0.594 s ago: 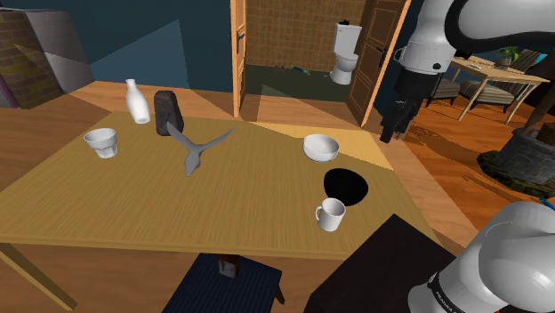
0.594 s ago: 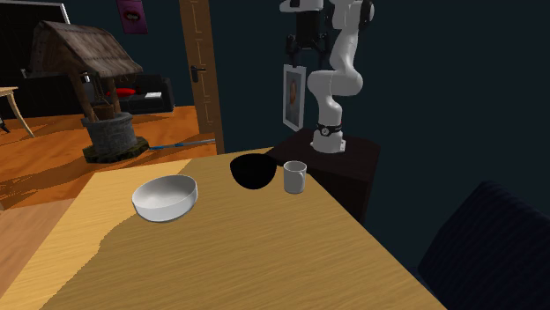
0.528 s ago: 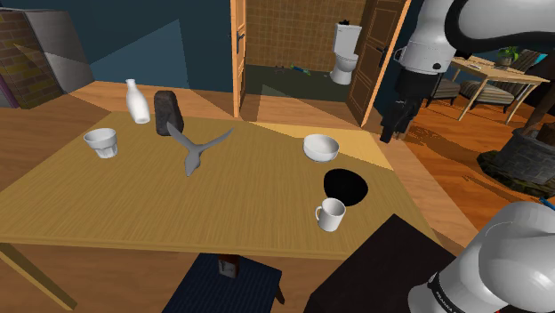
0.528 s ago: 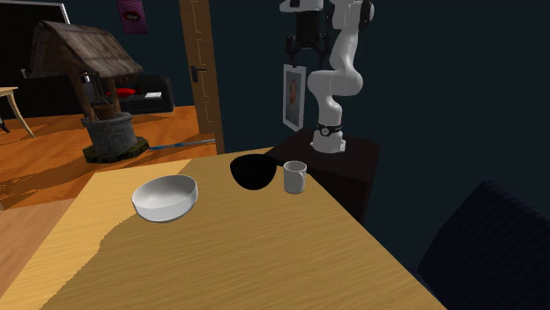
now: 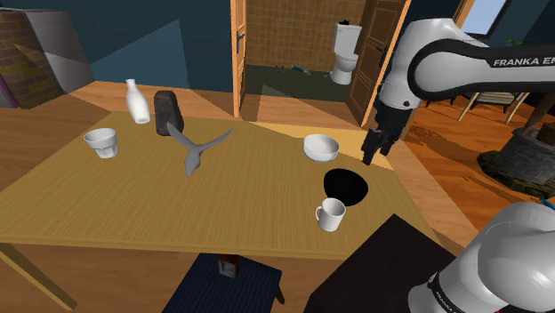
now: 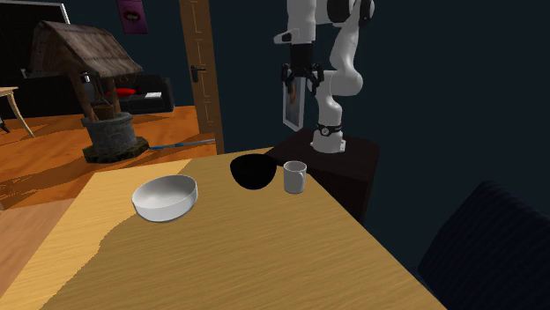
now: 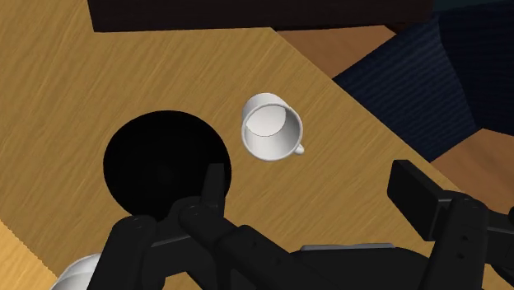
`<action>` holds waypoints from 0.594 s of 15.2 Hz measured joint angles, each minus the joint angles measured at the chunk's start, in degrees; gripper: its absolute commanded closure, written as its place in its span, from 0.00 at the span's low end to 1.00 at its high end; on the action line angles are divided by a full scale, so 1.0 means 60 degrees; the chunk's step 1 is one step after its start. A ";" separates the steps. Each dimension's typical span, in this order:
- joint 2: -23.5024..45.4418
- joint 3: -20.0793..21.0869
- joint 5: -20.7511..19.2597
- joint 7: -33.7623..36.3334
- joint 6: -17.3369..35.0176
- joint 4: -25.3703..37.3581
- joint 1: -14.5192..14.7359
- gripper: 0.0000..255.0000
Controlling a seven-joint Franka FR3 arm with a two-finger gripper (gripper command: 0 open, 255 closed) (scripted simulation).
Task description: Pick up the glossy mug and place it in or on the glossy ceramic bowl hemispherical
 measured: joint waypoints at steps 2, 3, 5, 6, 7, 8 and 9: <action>0.0411 -0.0079 -0.0003 0.0039 0.0746 -0.0353 -0.0067 0.00; 0.0609 -0.0099 0.0013 0.0083 0.1132 -0.0559 -0.0087 0.00; 0.1099 -0.0111 0.0074 0.0197 0.1844 -0.0800 -0.0096 0.00; 0.1313 -0.0145 0.0084 0.0219 0.2233 -0.0987 -0.0125 0.00; 0.1585 -0.0199 0.0093 0.0215 0.2561 -0.1047 -0.0158 0.00; 0.1846 -0.0246 0.0105 0.0216 0.2957 -0.1201 -0.0187 0.00; 0.2092 -0.0293 0.0123 0.0217 0.3346 -0.1352 -0.0214 0.00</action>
